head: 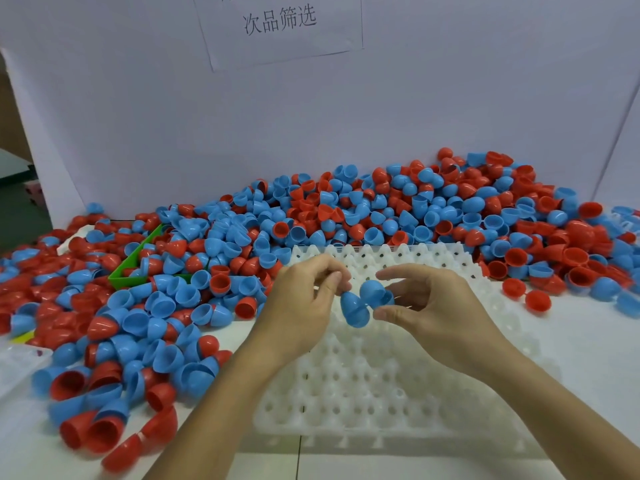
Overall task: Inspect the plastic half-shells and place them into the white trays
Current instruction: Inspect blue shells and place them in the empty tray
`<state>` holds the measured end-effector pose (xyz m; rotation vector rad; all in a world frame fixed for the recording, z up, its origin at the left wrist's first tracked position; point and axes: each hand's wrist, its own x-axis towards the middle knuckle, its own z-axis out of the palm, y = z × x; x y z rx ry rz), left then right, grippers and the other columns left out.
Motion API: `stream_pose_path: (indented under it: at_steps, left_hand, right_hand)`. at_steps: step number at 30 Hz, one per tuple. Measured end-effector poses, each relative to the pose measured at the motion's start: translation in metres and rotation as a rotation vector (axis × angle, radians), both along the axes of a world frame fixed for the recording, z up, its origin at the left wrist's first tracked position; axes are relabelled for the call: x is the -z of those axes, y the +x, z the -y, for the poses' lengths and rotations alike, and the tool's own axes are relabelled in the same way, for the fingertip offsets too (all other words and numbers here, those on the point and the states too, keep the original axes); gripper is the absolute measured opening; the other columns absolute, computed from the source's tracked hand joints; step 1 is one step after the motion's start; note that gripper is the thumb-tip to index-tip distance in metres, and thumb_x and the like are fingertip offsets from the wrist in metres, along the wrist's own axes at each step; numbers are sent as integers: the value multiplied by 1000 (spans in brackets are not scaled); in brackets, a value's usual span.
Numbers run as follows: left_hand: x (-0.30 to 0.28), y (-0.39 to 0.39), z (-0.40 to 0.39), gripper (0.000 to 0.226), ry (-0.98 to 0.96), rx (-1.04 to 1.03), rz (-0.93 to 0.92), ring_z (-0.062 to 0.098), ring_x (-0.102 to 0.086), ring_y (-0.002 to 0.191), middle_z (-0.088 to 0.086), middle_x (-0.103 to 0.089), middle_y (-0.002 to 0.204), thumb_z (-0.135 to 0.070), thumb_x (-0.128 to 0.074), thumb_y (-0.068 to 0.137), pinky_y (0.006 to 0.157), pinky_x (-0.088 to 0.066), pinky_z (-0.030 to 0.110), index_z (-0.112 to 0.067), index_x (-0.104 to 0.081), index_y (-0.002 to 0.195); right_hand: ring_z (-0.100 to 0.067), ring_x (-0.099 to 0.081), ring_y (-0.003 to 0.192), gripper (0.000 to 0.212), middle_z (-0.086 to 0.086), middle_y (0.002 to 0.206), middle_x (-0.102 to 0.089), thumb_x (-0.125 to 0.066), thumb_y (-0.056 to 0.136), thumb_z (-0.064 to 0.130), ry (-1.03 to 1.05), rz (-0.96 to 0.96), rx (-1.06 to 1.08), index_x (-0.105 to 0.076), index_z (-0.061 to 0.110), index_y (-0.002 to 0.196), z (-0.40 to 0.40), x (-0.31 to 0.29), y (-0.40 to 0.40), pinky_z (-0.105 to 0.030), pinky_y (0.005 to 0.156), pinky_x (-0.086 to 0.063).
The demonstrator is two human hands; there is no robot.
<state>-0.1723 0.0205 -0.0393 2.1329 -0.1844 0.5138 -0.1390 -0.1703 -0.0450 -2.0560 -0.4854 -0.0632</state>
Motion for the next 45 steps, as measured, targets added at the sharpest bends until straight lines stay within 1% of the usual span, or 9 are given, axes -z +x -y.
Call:
stream_pose_path:
  at_steps: [6,11,14,18,22,28,34,39,45]
  left_hand:
    - [4,-6,6,37,223,224,-119,-11,-51,110,-30,-59,122,-39,-68,91,81,-43,6,-56,-50,120]
    - [0,-2,7,18,-27,96,8,0,-64,97,-13,-71,94,-25,-74,89,85,-52,23,-36,-60,93]
    - [-3,0,0,15,-118,-138,156,-1,-63,73,-12,-66,76,-23,-66,95,62,-48,11,-32,-55,90]
    - [-3,3,-16,27,-215,-331,120,5,-43,50,-11,-52,61,-8,-52,99,49,-39,19,-31,-59,85]
    - [-3,5,-9,41,-353,-180,-177,10,-43,56,-13,-50,58,-2,-39,99,57,-41,28,-26,-67,80]
    - [-3,-1,1,26,-347,155,-262,3,-53,62,-15,-53,63,-41,-65,93,67,-45,19,-22,-74,108]
    - [-10,-2,-6,21,-625,224,-339,9,-42,57,-2,-46,66,-28,-59,98,57,-39,21,-12,-72,103]
    - [-16,-6,-25,36,-541,386,-404,7,-42,53,0,-42,65,-20,-56,99,53,-39,18,-26,-73,68]
    - [-16,-5,-46,35,-474,346,-382,9,-43,59,1,-43,66,-26,-56,98,59,-39,21,-28,-75,69]
  right_hand:
    - [-4,-72,88,39,11,94,-77,-81,76,20,58,-8,-92,-71,24,114,0,-3,-3,-31,85,-59]
    - [-4,-71,87,35,10,98,-74,-81,76,23,46,-21,-53,-70,32,108,0,-3,-1,-27,82,-59]
    - [-9,-74,79,30,3,107,-67,-76,85,13,122,-77,-62,-70,35,105,2,-3,-1,-23,78,-59]
    - [-13,-76,82,24,1,107,-70,-66,93,12,309,-144,-87,-74,33,104,1,-7,-4,-15,80,-56]
    - [-14,-74,86,14,5,93,-77,-67,90,24,434,-146,-67,-77,27,99,-3,-8,-7,-20,76,-58]
    - [-11,-74,81,31,8,92,-77,-70,76,36,585,-49,-16,-75,26,104,-16,-5,-17,-14,74,-55]
    - [-11,-72,80,30,7,94,-75,-57,89,34,439,131,-90,-71,24,113,-21,-3,-26,-14,71,-52]
    - [-7,-72,75,19,9,82,-75,-64,94,12,180,203,-145,-71,24,106,-21,-13,-21,-16,70,-54]
    - [-5,-61,71,13,11,72,-64,-67,87,6,-201,363,-130,-74,18,90,-50,-33,-14,-17,61,-47]
